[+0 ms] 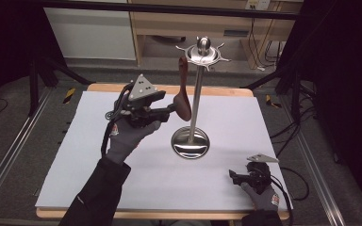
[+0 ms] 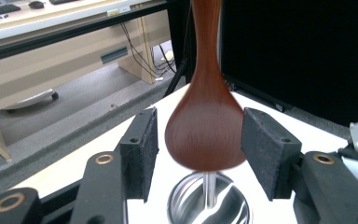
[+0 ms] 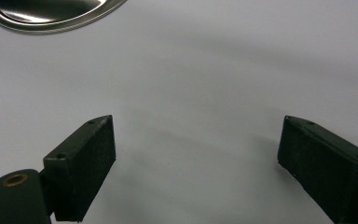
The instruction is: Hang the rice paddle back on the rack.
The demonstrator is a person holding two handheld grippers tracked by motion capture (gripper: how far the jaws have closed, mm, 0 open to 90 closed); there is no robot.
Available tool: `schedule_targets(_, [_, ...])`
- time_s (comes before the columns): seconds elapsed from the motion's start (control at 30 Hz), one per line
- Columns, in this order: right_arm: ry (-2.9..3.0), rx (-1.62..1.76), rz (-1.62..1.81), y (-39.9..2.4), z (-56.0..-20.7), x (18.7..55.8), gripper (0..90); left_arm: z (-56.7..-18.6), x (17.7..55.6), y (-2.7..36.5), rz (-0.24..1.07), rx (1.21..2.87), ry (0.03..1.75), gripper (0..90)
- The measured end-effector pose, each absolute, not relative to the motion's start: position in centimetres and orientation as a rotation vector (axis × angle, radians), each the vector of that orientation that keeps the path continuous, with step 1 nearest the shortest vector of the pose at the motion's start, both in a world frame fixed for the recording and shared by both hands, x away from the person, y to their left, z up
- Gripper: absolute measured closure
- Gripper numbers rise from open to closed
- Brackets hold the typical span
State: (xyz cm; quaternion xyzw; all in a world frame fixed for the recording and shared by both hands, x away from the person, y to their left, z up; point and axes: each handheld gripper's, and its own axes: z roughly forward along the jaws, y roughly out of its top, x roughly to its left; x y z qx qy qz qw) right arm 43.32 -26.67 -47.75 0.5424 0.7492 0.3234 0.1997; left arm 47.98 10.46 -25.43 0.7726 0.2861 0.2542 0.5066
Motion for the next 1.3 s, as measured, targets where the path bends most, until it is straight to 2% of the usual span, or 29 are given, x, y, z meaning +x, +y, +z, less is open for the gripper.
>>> schedule_targets(0.67, [2.094, 1.519, 0.884, -26.6, -47.8, 43.3, 11.1, -32.9, 46.0, 15.9, 0.561, 1.871, 0.825, 42.5])
schedule_targets(1.3, [2.089, 1.521, 0.882, -26.6, -47.7, 43.1, 11.1, -42.7, 44.9, 21.4, 0.513, 1.907, 1.063, 40.6])
